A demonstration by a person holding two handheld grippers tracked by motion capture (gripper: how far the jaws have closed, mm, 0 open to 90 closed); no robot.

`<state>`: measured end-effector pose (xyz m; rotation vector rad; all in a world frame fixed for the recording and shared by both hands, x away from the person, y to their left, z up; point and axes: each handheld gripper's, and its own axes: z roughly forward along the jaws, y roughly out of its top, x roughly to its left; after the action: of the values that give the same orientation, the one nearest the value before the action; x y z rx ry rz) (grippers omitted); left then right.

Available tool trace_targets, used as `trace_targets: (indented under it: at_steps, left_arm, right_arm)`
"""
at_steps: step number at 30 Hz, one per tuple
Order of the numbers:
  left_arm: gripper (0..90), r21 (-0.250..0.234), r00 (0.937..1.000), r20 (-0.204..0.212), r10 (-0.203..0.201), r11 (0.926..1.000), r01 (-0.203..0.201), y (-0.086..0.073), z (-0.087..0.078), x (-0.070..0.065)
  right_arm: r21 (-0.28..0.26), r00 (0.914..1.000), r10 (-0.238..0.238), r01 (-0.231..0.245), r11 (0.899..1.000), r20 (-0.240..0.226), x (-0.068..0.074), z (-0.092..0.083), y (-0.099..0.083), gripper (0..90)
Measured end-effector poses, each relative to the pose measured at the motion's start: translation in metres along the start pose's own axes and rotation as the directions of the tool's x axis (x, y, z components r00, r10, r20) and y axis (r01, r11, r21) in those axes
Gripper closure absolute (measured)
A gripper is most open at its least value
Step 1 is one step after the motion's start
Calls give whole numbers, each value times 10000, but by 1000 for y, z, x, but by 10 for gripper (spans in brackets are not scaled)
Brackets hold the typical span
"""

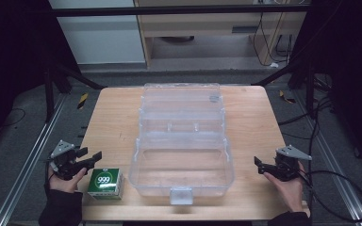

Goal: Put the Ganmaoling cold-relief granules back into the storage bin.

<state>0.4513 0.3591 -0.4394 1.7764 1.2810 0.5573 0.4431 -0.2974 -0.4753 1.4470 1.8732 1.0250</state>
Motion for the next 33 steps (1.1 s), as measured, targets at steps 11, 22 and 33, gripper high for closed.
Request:
trace_targets:
  at_steps: [11, 22, 33]
  left_arm:
    - [284, 295, 9887, 1017, 1104, 9931, -1139, 13, -5, -13]
    - [259, 517, 9630, 1797, 2008, 9757, -2131, 25, -14, -10]
    - [213, 1124, 9115, 2565, 3215, 9267, -3585, 46, -22, -10]
  right_arm:
    - [152, 9999, -156, 156, 9998, -31, 5, -3, 1, 72]
    - [306, 9988, -481, 479, 9984, 53, 6, -1, 0, 57]
    - [348, 9983, -581, 578, 9977, 76, 6, 1, -1, 45]
